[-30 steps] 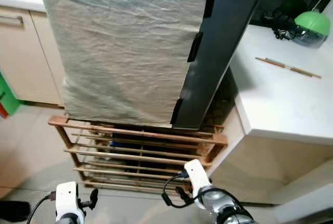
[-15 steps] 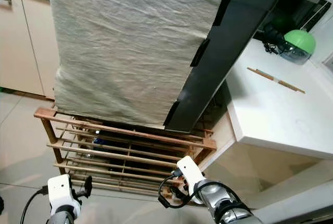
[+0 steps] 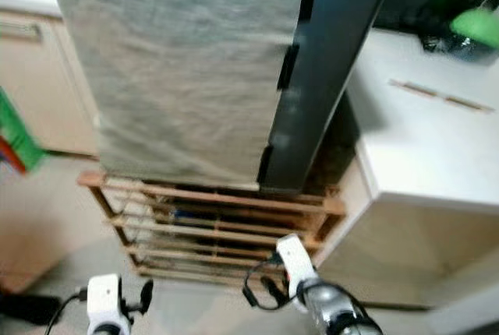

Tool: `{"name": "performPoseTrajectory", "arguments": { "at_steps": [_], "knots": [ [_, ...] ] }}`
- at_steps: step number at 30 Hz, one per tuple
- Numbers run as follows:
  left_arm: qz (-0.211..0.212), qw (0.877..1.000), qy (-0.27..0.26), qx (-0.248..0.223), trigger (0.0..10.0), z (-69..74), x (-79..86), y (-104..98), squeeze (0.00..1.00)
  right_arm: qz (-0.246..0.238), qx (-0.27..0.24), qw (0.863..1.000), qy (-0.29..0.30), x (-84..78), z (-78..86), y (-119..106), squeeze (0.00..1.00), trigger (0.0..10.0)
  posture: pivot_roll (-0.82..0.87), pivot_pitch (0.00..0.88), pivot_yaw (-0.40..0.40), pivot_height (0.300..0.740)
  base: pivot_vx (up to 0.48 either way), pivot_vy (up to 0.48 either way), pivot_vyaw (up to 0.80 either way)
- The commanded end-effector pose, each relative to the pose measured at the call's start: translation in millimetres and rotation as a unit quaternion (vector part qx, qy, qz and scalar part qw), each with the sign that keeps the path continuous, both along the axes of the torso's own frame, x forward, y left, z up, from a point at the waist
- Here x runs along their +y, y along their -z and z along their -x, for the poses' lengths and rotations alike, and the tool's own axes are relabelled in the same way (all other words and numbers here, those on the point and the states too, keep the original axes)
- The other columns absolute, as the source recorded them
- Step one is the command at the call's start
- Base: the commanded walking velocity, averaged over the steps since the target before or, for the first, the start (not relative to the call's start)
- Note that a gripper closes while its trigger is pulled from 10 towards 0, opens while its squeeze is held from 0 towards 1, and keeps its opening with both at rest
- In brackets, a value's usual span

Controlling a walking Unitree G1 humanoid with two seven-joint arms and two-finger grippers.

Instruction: Clothes washing

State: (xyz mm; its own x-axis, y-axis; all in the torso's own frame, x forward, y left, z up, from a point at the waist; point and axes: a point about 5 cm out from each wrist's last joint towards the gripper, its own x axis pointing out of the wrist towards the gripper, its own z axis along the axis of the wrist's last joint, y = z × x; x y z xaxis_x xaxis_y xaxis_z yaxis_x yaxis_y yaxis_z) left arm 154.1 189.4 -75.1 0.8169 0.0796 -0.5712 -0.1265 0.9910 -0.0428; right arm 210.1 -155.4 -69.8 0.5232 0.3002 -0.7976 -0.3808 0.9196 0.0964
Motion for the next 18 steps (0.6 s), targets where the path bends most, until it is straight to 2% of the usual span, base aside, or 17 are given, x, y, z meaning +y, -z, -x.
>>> {"name": "performPoseTrajectory", "arguments": {
  "at_steps": [1, 9, 18],
  "knots": [
    [-0.003, 0.999, 0.031, -0.014, 10.0, -14.3, -0.6, -6.1, 0.00, -0.003, -0.003, 0.999, 0.037, -7.3, 6.0, 2.9, 0.00, 10.0, 0.02, 0.000, 0.044, 0.740, 0.000, 0.000, 0.00],
    [-0.004, 0.998, 0.054, -0.024, 10.0, -26.4, -1.4, -11.2, 0.00, -0.006, -0.001, 0.997, 0.078, -12.4, 21.5, 10.1, 0.00, 10.0, -0.04, 0.000, 0.112, 0.740, 0.000, 0.000, 0.00],
    [0.015, 0.997, 0.067, -0.037, 10.0, -28.1, -11.8, -12.4, 0.00, -0.004, -0.003, 0.996, 0.094, -17.5, 30.4, 13.2, 0.00, 10.0, -0.07, 0.000, 0.131, 0.740, 0.000, 0.000, 0.00]
  ]
}}
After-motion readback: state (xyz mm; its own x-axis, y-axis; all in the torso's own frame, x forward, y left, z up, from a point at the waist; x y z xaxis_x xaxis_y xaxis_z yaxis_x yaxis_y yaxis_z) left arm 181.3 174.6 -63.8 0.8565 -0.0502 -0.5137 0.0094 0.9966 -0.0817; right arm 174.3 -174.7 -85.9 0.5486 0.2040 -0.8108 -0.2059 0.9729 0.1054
